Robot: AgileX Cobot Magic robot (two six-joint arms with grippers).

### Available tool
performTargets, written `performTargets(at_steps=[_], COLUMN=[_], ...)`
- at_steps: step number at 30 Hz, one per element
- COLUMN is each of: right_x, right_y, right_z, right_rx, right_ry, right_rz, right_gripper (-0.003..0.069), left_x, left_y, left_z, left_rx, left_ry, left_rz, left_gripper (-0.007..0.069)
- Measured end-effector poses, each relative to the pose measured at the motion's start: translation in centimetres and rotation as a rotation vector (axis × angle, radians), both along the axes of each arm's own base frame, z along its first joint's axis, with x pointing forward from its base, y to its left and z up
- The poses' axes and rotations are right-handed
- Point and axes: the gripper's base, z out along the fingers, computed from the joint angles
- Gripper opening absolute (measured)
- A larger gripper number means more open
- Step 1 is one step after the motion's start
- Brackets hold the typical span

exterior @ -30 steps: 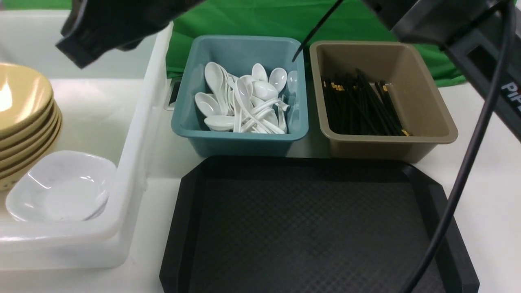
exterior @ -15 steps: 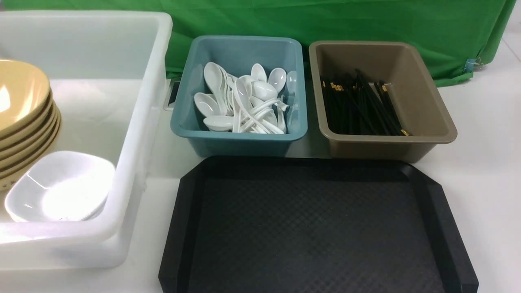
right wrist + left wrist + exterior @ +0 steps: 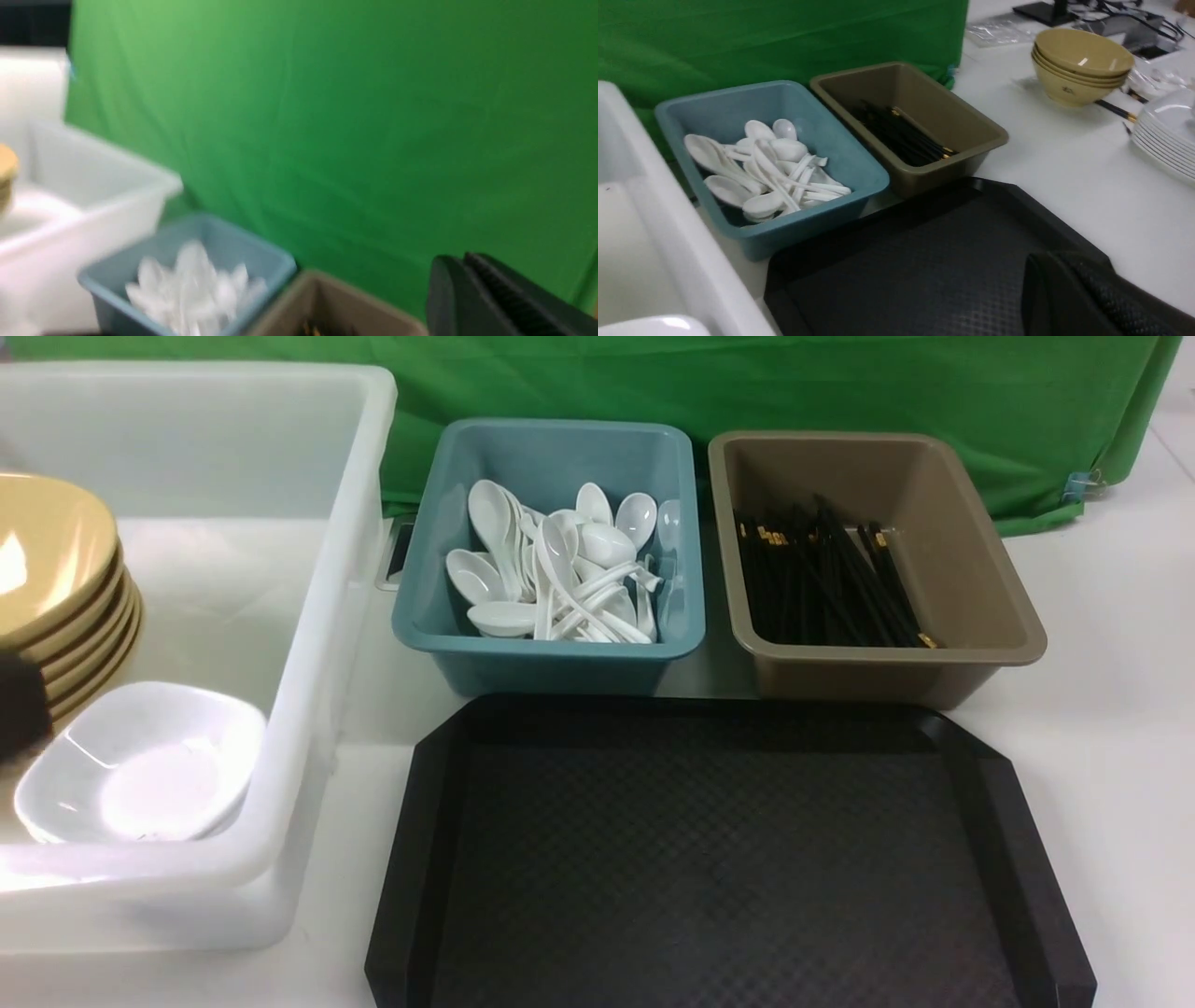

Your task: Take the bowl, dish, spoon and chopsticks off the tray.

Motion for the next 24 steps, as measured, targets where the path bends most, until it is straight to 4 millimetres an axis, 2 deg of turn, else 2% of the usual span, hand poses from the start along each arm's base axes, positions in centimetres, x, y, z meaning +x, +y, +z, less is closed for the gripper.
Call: performTargets(at_steps=[2, 3, 6, 9, 14, 18, 24], right_x=[-1.0, -1.1, -1.9, -2.5, -2.6, -2.6, -2.6], right_y=[-0.2, -0.3, -0.6, -0.9, -0.9, -0.9, -0.9], right_z=[-3.1, -3.5, -5.9, -6.3, -6.3, -6.3, -6.3], right_rx=[0.030, 0.036, 0.071, 0.104, 0.116, 0.116, 0.116], right_ry=[-0.072, -0.080, -0.123, -0.148, -0.152, -0.152, -0.152], right_rz=[0.040, 0.045, 0.070, 0.082, 0.087, 0.087, 0.087], right_gripper=[0.0010, 0.0010, 0.0017, 0.0047, 0.0092, 0.0120, 0.0127], left_x=[0.1, 0.3, 0.6, 1.4, 1.7, 1.7, 1.8], left_y=[0.3, 0.3, 0.5, 0.8, 0.8, 0.9, 1.1], left_z=[-3.9, -4.6, -8.7, -11.3, -12.1, -12.2, -12.3], left_rx=[-0.043, -0.043, -0.123, -0.168, -0.168, -0.104, -0.011], left_ry=[-0.036, -0.024, -0.065, -0.094, -0.102, -0.129, -0.168], left_rz=[0.044, 0.047, 0.093, 0.145, 0.163, 0.170, 0.180], left_gripper=[-0.0008, -0.0008, -0.0006, -0.0006, -0.0003, -0.0003, -0.0003])
